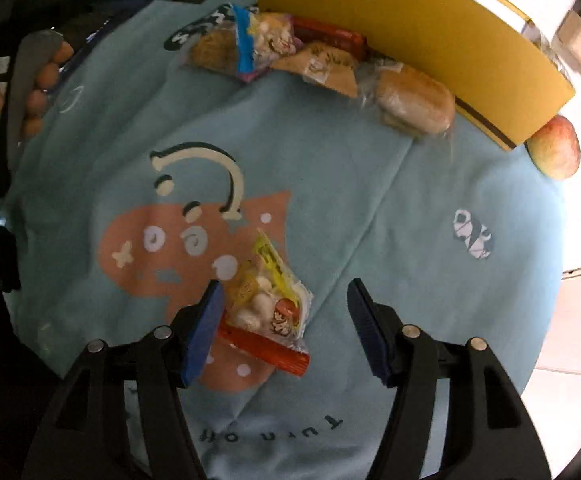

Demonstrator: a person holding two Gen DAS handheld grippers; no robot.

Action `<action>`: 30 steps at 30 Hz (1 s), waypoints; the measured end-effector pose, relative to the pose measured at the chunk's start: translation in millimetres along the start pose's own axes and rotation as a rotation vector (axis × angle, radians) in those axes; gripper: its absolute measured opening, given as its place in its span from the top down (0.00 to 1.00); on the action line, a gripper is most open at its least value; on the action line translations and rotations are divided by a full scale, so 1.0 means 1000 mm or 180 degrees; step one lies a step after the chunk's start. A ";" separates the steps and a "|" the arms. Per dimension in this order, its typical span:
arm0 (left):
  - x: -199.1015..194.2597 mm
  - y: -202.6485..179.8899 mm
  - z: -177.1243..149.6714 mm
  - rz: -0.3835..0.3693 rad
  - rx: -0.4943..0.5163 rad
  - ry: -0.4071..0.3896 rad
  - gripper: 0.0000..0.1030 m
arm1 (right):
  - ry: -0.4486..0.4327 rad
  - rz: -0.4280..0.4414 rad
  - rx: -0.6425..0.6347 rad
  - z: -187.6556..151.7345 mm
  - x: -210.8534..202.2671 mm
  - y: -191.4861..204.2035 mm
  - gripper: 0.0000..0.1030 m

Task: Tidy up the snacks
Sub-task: 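Grasp blue-printed pack with left tool while right tool grasps white-ball snack bag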

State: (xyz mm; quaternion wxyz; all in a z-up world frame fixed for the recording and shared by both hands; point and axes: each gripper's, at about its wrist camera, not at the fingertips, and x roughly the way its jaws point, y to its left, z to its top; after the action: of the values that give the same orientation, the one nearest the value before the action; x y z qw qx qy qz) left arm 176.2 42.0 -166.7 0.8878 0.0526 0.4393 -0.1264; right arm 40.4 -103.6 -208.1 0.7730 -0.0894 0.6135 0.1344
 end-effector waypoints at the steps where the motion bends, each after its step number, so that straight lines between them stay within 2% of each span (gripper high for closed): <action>1: 0.002 -0.005 0.001 0.0010 0.0044 -0.0005 0.10 | 0.0040 0.0026 -0.0007 -0.001 0.005 0.001 0.38; 3: 0.011 -0.018 0.005 0.0021 0.0182 0.0011 0.10 | 0.0181 -0.0010 -0.0061 -0.001 0.018 0.006 0.38; 6: 0.027 -0.034 0.008 0.0083 0.0342 0.0056 0.10 | 0.0158 -0.0024 -0.0052 0.000 0.023 0.007 0.39; 11: 0.056 -0.047 0.011 0.0030 0.0290 0.0169 0.12 | 0.0142 -0.0059 -0.0078 0.003 0.023 0.007 0.53; 12: 0.060 -0.049 0.012 -0.0029 0.0289 0.0200 0.33 | 0.0134 -0.0062 -0.0073 0.003 0.022 0.007 0.54; 13: 0.065 -0.053 0.012 -0.0073 0.0351 0.0250 0.59 | 0.0125 -0.0069 -0.0066 0.002 0.021 0.005 0.56; 14: 0.068 -0.055 0.012 -0.0110 0.0402 0.0316 0.76 | 0.0120 -0.0080 -0.0055 0.002 0.019 0.002 0.57; 15: 0.067 -0.056 0.012 -0.0214 0.0398 0.0291 0.79 | 0.0116 -0.0087 -0.0030 0.002 0.018 -0.001 0.57; 18: 0.065 -0.052 0.009 -0.0373 0.0382 0.0307 0.83 | 0.0075 -0.0089 0.0100 0.001 0.014 -0.013 0.57; 21: 0.050 -0.036 0.006 -0.0545 0.0200 0.0188 0.86 | -0.0054 -0.0061 0.0228 0.004 0.003 -0.022 0.57; 24: 0.025 -0.015 -0.001 -0.0578 -0.0069 0.0031 0.86 | -0.0177 -0.0021 0.0303 0.007 -0.008 -0.028 0.57; 27: 0.005 0.005 -0.007 -0.0513 -0.0310 -0.0075 0.86 | -0.0286 0.0028 0.0383 0.012 -0.020 -0.034 0.57; 30: -0.013 0.013 -0.016 -0.0491 -0.0391 -0.0108 0.86 | -0.0399 0.0063 0.0464 0.013 -0.032 -0.045 0.57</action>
State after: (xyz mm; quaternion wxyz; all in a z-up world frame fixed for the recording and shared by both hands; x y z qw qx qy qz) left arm 160.1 60.6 -165.9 0.8843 -0.0380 0.4339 -0.1680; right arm 59.4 -145.4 -175.5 0.8130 -0.0182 0.5730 0.1024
